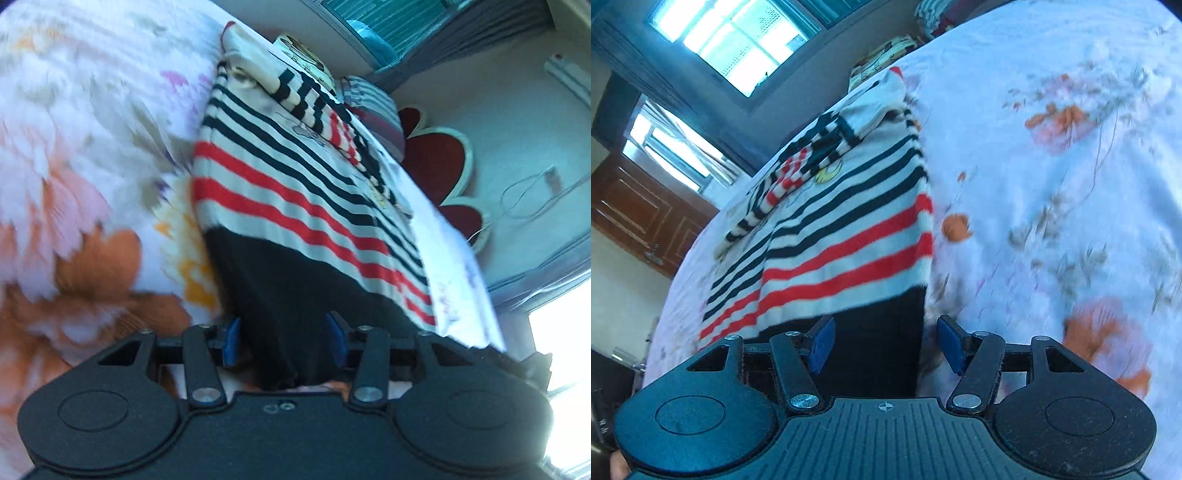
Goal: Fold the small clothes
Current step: 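Grasp the striped sweater's hem with both tools, then lift the hem with both tools and fold it over toward the collar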
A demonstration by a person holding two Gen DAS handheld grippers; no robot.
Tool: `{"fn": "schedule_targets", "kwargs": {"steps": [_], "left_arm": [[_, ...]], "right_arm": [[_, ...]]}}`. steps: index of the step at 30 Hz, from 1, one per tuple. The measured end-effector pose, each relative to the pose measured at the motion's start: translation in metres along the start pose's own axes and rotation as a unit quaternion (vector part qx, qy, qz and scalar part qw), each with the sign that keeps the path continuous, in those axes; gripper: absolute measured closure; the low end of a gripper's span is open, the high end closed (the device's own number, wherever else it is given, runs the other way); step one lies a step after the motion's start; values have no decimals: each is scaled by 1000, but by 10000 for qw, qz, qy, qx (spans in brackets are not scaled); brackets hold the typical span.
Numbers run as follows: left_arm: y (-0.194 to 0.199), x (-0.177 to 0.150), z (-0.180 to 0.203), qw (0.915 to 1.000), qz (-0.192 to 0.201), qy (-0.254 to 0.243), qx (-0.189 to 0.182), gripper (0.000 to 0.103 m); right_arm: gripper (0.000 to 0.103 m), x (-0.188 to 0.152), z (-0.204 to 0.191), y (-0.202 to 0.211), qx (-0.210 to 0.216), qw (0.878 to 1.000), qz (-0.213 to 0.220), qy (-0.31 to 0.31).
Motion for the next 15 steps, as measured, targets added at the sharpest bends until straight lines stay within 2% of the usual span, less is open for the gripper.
{"fn": "schedule_targets", "kwargs": {"steps": [4, 6, 7, 8, 10, 11, 12, 15], "left_arm": [[-7, 1, -4, 9992, 72, 313, -231, 62], [-11, 8, -11, 9978, 97, 590, -297, 71], [-15, 12, -14, 9972, 101, 670, -310, 75], [-19, 15, -17, 9968, 102, 738, -304, 83], [-25, 19, -21, 9960, 90, 834, -300, 90], [-27, 20, -20, 9963, 94, 812, -256, 92], [-28, 21, -18, 9969, 139, 758, -184, 96], [-4, 24, -9, 9961, 658, 531, -253, 97]], "right_arm": [[42, -10, -9, -5, 244, 9996, -122, 44], [59, -7, -7, -10, 407, 9990, -152, -111], [76, -5, -5, -13, 484, 9983, -239, -221], [86, -3, 1, -20, 501, 9975, -357, -353], [91, 0, 6, -26, 542, 9965, -454, -452], [98, 2, 8, -28, 589, 9959, -485, -478], [98, 5, 9, -28, 569, 9963, -486, -420], [99, 17, 3, -5, 866, 9961, -129, -141]]}}
Point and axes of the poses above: each gripper's, at about its wrist camera, not at the fingertips, and y roughly against the way its jaws point, z to its right, x to its top, the point moved 5 cm from there along -y, roughly the way its jaws point, and after that the axes turned 2 degrees about -x, right-handed, at the moved point
